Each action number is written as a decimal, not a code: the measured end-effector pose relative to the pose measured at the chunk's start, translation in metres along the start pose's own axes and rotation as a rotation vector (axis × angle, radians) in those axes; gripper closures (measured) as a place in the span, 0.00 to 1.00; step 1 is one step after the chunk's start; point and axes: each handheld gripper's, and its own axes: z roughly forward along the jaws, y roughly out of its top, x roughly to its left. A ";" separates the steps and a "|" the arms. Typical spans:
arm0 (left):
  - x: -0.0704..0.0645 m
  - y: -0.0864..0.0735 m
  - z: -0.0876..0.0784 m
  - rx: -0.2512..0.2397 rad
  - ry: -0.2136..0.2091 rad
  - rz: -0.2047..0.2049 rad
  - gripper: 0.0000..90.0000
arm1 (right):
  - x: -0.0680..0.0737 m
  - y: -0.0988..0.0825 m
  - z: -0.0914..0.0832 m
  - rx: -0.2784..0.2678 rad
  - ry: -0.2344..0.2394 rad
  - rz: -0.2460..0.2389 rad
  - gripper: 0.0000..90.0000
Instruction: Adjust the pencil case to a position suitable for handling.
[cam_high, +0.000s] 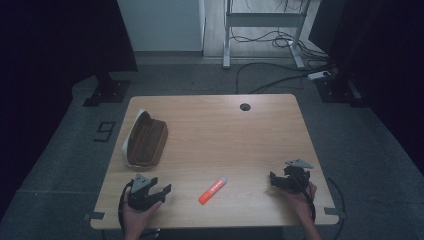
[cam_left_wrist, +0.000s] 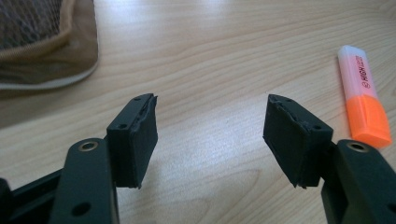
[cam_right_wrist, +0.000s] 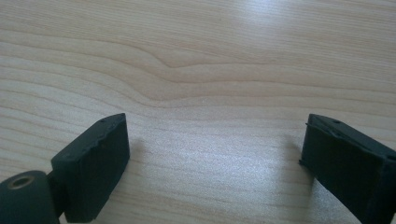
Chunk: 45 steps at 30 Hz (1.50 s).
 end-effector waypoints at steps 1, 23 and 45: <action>-0.002 0.003 -0.001 -0.008 0.014 0.004 0.39 | 0.000 0.000 0.000 -0.001 -0.001 -0.002 0.09; 0.008 0.024 -0.030 -0.111 0.016 -0.005 0.38 | 0.002 -0.004 -0.004 -0.014 0.000 0.002 0.14; 0.051 0.031 -0.038 -0.131 0.139 -0.068 0.38 | 0.001 -0.004 -0.004 -0.016 0.004 0.000 0.15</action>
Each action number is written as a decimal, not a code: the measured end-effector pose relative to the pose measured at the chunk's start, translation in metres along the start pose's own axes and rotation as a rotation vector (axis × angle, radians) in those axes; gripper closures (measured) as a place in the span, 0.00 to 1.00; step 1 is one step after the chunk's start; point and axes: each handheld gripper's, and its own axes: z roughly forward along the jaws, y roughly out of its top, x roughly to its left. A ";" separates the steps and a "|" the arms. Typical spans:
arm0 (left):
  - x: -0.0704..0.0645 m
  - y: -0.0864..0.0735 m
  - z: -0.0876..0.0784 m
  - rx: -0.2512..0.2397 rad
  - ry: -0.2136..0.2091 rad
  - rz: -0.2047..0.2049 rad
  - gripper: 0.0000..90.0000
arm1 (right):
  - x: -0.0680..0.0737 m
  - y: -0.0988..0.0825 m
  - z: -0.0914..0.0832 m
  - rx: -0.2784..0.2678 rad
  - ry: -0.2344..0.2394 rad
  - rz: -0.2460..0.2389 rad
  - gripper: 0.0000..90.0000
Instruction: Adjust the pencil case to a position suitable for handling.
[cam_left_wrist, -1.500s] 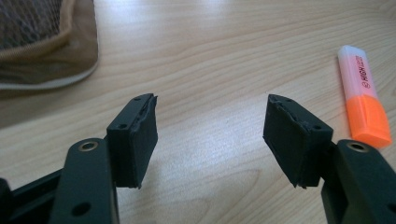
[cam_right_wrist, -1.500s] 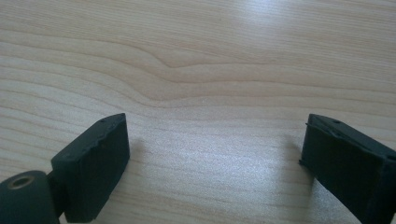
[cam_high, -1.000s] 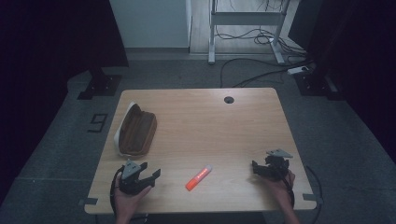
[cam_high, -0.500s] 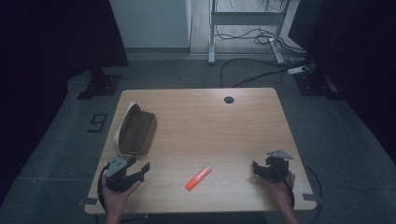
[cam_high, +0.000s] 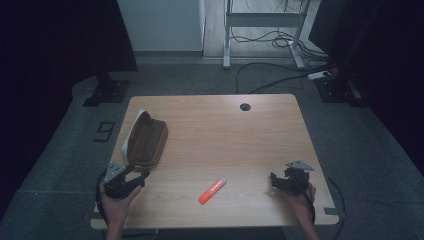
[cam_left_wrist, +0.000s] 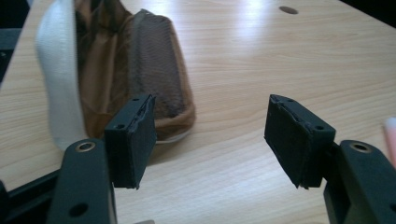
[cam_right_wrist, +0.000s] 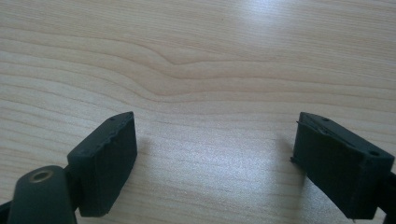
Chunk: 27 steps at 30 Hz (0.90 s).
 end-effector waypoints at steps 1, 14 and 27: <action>0.000 0.000 0.000 0.000 0.000 0.000 0.38 | 0.000 0.000 0.000 0.000 0.000 0.000 0.15; 0.029 0.007 0.005 -0.005 0.080 -0.026 0.38 | 0.000 0.000 0.000 -0.001 -0.002 0.001 0.15; 0.056 0.012 0.028 0.019 0.127 -0.036 0.38 | 0.000 0.000 0.000 -0.001 -0.005 0.000 0.15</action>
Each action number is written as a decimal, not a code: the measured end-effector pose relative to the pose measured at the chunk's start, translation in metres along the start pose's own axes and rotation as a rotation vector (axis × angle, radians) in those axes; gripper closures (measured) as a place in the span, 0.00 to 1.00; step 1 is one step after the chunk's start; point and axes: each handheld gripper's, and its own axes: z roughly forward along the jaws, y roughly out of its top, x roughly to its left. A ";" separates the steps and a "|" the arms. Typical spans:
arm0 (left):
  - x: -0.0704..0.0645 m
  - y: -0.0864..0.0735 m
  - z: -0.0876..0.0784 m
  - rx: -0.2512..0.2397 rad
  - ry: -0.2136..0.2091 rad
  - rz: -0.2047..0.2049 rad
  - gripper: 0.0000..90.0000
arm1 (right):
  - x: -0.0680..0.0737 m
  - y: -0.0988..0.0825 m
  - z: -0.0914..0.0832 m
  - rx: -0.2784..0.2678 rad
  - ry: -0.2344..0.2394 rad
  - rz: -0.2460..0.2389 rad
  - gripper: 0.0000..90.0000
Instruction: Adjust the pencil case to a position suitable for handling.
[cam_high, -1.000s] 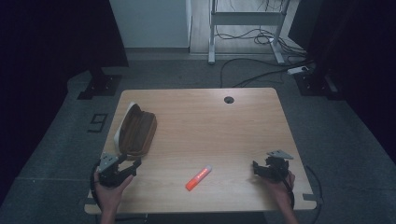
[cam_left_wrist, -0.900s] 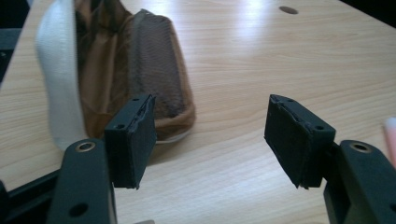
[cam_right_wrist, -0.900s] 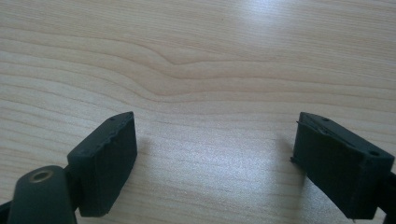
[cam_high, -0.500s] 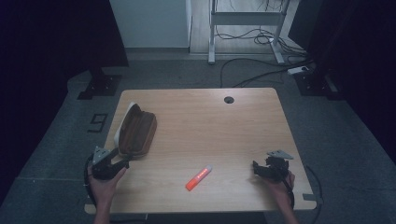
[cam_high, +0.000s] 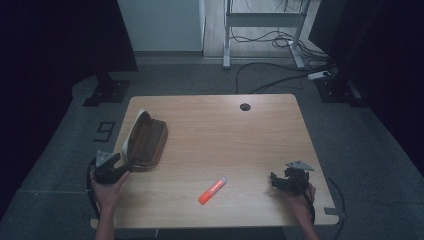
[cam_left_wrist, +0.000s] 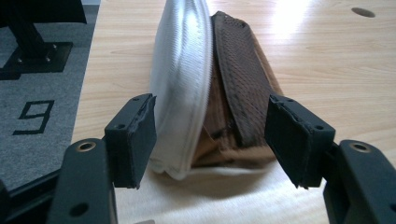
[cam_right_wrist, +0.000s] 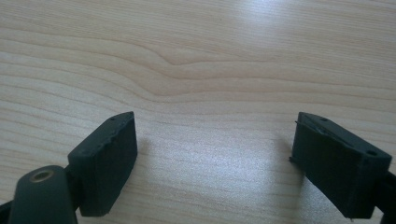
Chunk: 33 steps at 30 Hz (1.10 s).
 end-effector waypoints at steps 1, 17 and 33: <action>0.001 0.001 0.002 0.003 0.002 0.000 0.38 | 0.000 0.000 0.000 0.000 0.000 0.000 0.15; 0.016 0.006 0.033 0.045 0.016 -0.016 0.40 | 0.000 0.000 0.000 0.000 0.000 0.001 0.15; 0.020 0.002 0.049 0.086 0.113 -0.054 0.86 | 0.000 0.000 0.000 -0.001 -0.001 0.001 0.15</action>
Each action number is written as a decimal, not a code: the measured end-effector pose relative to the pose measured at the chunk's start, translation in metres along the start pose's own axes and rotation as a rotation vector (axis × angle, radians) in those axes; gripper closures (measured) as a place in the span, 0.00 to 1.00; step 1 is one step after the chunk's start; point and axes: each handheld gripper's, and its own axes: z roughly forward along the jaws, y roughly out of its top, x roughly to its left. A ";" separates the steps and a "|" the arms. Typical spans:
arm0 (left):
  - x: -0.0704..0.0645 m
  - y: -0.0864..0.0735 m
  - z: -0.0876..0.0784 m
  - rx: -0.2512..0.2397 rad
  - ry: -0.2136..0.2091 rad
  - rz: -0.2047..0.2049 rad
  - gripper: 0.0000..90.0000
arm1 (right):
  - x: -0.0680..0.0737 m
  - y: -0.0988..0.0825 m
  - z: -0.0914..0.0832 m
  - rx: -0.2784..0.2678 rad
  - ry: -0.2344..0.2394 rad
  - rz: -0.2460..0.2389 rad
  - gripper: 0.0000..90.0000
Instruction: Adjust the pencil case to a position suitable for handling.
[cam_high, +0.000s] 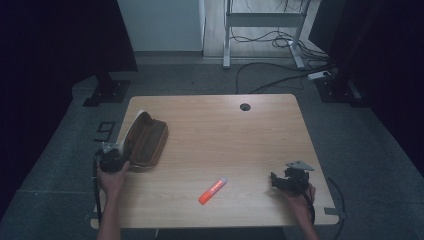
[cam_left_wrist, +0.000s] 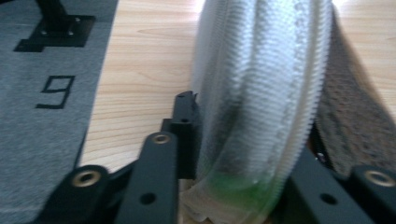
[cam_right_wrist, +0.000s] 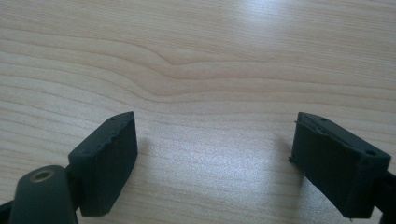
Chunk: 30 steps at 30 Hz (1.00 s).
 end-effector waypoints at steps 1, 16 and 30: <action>0.000 0.000 0.000 0.000 0.010 0.004 0.89 | 0.000 0.000 0.000 0.000 0.000 0.000 0.15; -0.003 0.004 -0.009 -0.046 -0.020 -0.053 0.95 | 0.000 0.000 0.000 0.000 0.000 0.000 0.16; -0.007 0.005 -0.032 -0.104 -0.132 -0.046 0.95 | 0.000 0.000 0.000 0.000 -0.001 0.000 0.16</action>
